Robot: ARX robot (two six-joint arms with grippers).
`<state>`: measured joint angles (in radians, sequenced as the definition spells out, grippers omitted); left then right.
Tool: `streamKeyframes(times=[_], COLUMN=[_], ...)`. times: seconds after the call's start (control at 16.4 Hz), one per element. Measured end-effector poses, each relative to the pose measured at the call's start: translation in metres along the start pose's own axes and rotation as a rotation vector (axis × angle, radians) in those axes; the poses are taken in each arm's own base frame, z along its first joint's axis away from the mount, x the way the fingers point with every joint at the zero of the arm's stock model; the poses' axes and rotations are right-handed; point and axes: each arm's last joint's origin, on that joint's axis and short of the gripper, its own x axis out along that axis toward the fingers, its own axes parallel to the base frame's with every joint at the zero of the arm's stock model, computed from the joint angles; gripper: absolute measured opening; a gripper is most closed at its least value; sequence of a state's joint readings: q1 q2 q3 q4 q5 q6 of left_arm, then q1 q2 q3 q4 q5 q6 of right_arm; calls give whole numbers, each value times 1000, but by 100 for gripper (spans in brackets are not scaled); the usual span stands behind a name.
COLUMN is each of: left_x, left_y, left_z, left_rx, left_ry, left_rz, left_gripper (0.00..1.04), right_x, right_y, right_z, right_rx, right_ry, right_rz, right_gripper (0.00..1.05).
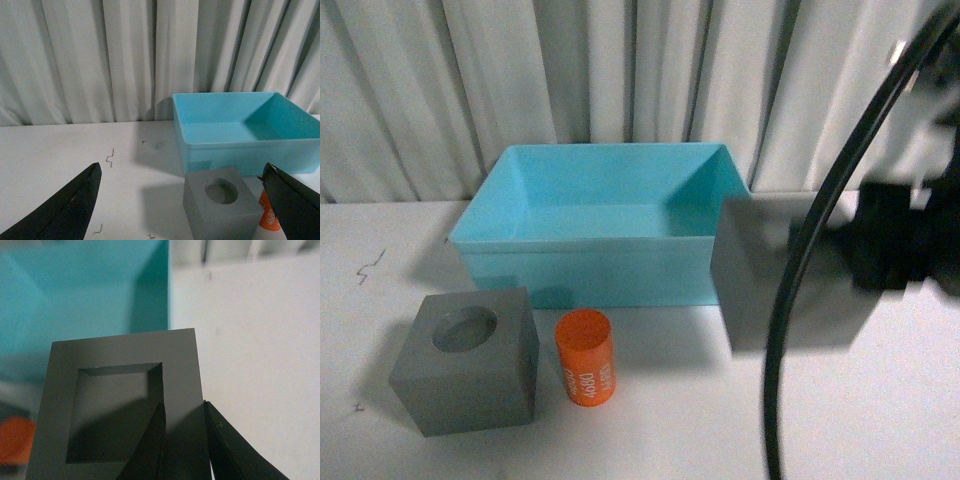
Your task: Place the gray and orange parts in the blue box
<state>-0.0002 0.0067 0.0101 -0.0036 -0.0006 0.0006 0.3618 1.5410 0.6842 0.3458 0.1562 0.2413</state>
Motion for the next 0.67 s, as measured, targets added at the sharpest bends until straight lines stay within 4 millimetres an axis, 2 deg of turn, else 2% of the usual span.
streamKeyframes(times=[0.12, 0.18, 0.24, 0.3, 0.49, 0.61, 0.67], left_x=[0, 0, 0, 0, 0, 0, 0], left_y=[0, 0, 0, 0, 0, 0, 0], left_z=[0, 0, 0, 0, 0, 0, 0], left_rx=[0, 0, 0, 0, 0, 0, 0], left_ry=[0, 0, 0, 0, 0, 0, 0], left_rz=[0, 0, 0, 0, 0, 0, 0], left_gripper=[98, 98, 98, 98, 98, 98, 98], right_x=[-18, -16, -5, 14, 71, 92, 106], right_y=[-2, 2, 6, 13, 34, 39, 39], right_z=[60, 117, 126, 126, 120, 119, 113], right_rx=[18, 27, -1, -23, -65, -63, -53], right_ry=[-208, -379, -385, -363, -294, -291, -264], right_rz=[18, 44, 42, 56, 76, 70, 55], right_gripper=[18, 18, 18, 18, 18, 18, 18])
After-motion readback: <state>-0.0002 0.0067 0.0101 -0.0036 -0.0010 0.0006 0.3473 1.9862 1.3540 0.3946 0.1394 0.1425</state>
